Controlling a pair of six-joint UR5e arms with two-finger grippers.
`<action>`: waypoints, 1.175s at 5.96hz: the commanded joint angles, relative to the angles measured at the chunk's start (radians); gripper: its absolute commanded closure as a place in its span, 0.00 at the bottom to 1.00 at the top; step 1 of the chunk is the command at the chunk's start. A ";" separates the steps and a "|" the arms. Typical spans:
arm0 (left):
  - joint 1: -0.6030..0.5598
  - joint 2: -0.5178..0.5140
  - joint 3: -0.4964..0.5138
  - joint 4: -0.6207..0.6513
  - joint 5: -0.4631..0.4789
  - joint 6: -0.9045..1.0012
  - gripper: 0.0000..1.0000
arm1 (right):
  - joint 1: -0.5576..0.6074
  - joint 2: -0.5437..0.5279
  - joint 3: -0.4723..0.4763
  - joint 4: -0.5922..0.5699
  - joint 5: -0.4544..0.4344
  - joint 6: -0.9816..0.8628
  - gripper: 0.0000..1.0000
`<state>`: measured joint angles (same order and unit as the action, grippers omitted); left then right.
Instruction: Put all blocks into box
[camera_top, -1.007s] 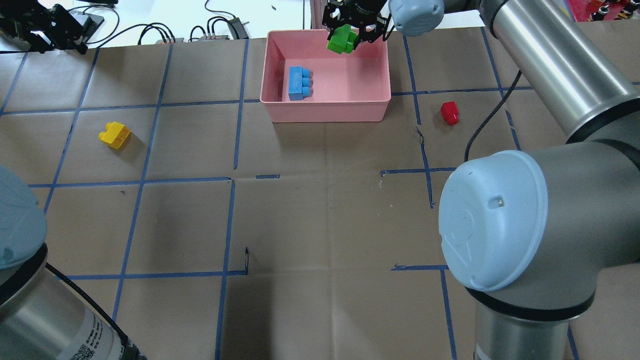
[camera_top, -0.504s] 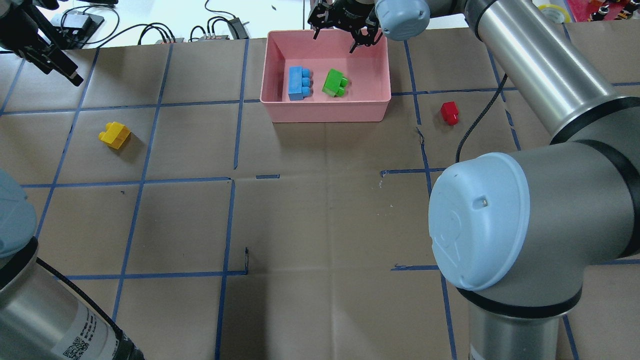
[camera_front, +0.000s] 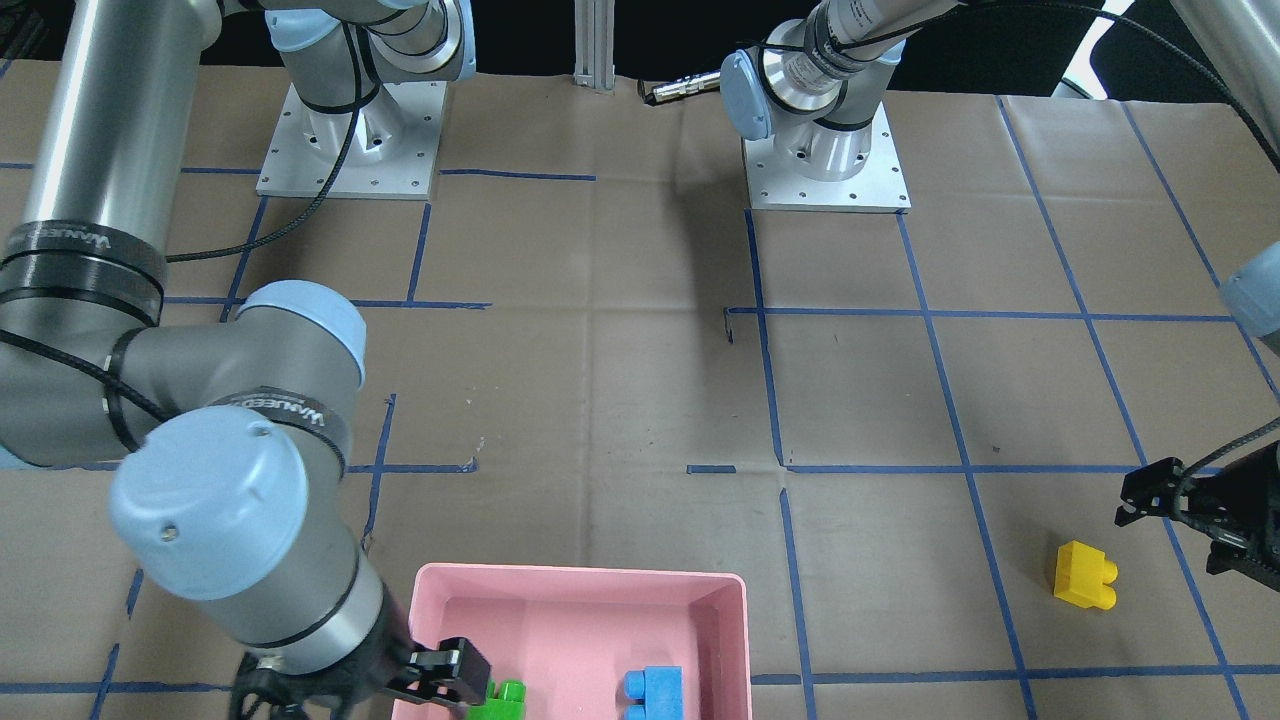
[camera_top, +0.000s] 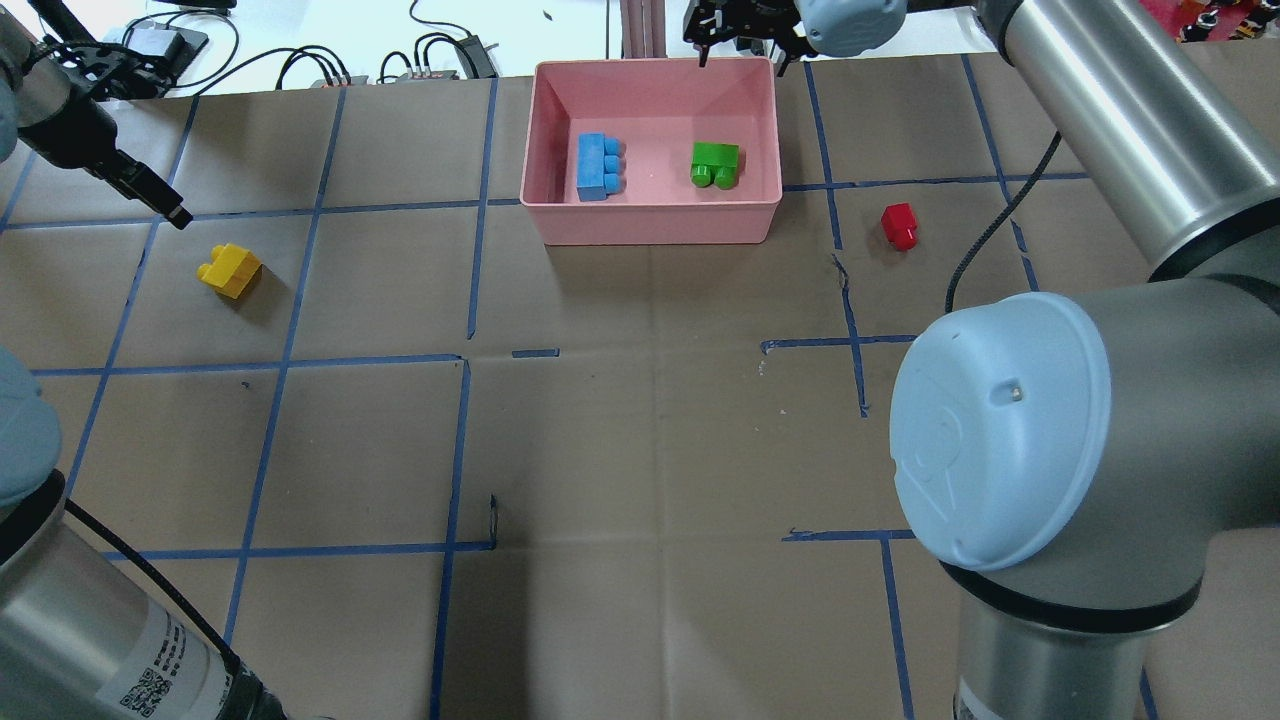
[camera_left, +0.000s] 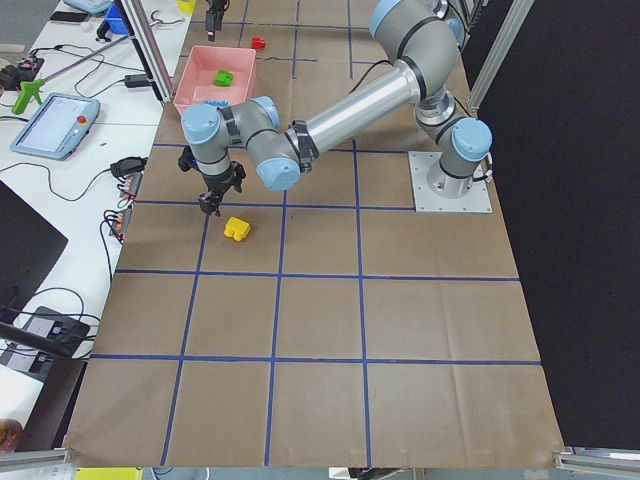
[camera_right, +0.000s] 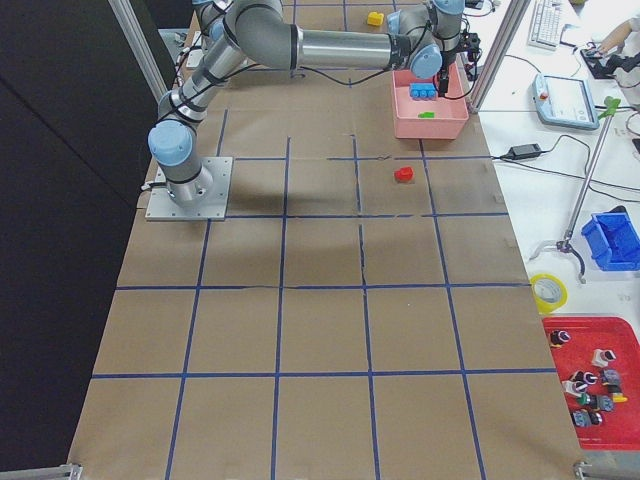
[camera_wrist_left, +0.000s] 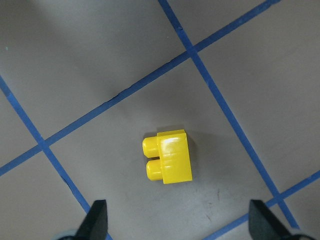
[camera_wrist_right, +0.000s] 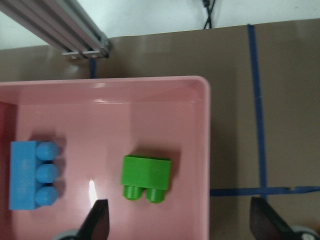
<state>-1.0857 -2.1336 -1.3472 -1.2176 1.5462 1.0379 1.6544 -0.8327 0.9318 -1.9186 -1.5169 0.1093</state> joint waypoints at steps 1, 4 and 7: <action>0.001 -0.003 -0.163 0.212 -0.012 -0.036 0.00 | -0.089 -0.070 0.021 0.122 -0.075 -0.215 0.04; 0.036 -0.088 -0.202 0.357 -0.075 -0.080 0.01 | -0.133 -0.121 0.239 0.098 -0.086 -0.275 0.13; 0.043 -0.094 -0.181 0.357 -0.081 -0.096 0.02 | -0.203 -0.193 0.534 -0.189 -0.072 -0.395 0.11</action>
<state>-1.0440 -2.2251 -1.5345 -0.8609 1.4673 0.9446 1.4645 -1.0184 1.3885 -2.0218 -1.5972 -0.2573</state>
